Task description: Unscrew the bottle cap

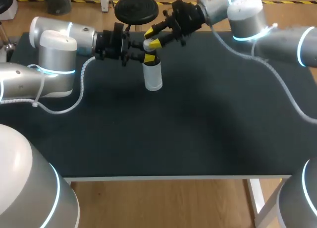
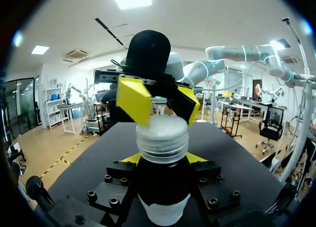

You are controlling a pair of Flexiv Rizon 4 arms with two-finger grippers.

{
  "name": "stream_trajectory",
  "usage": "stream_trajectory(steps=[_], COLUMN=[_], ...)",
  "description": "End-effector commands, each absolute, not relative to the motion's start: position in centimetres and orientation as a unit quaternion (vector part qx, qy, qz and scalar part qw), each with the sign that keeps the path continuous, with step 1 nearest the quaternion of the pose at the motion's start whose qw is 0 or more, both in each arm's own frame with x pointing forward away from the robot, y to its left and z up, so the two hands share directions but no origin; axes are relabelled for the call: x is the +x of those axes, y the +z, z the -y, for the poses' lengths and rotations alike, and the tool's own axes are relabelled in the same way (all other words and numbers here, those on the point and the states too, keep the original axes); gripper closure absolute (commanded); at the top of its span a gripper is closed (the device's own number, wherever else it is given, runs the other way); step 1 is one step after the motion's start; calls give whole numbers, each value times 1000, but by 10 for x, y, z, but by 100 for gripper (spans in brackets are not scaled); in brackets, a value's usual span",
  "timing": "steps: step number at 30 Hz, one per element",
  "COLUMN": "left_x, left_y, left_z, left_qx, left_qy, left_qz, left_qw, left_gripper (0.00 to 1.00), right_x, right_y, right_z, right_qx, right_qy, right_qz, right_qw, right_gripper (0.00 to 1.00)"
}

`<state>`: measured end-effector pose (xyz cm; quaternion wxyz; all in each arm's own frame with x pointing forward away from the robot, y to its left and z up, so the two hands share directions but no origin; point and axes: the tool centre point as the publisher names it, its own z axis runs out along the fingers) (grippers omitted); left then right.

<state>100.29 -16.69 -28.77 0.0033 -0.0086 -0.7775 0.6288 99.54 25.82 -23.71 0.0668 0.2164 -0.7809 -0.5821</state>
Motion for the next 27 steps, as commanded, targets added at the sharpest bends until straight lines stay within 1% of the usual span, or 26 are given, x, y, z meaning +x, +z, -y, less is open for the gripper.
stream_trajectory(steps=[1, 11, 12, 13, 14, 21, 24, 26, 27], left_x=[1002, 1002, 1002, 1002, 1002, 1002, 1002, 1002, 1002], left_y=[-288, -288, -288, -288, -288, -288, -288, -288, -288], left_z=[168, 168, 168, 168, 168, 168, 168, 168, 168], left_qx=[-10, -10, -10, -10, -10, -10, -10, -10, -10], left_qy=[629, 629, 629, 629, 629, 629, 629, 629, 629], left_qz=[778, 778, 778, 778, 778, 778, 778, 778, 778], left_qw=[5, 5, 5, 5, 5, 5, 5, 5, 5], left_gripper=[100, 100, 100, 100, 100, 100, 100, 100, 100], right_x=[1003, 995, 994, 994, 993, 992, 991, 991, 991], right_y=[-233, -227, -227, -226, -226, -222, -221, -220, -220], right_z=[-259, -257, -257, -257, -257, -252, -250, -248, -248], right_qx=[375, 412, 414, 414, 413, 356, 310, 261, 260], right_qy=[-503, -479, -479, -479, -482, -525, -547, -547, -540], right_qz=[743, 738, 738, 738, 738, 753, 765, 789, 795], right_qw=[232, 236, 234, 232, 229, 176, 139, 98, 90], right_gripper=[100, 100, 71, 26, 0, 0, 0, 0, 0])
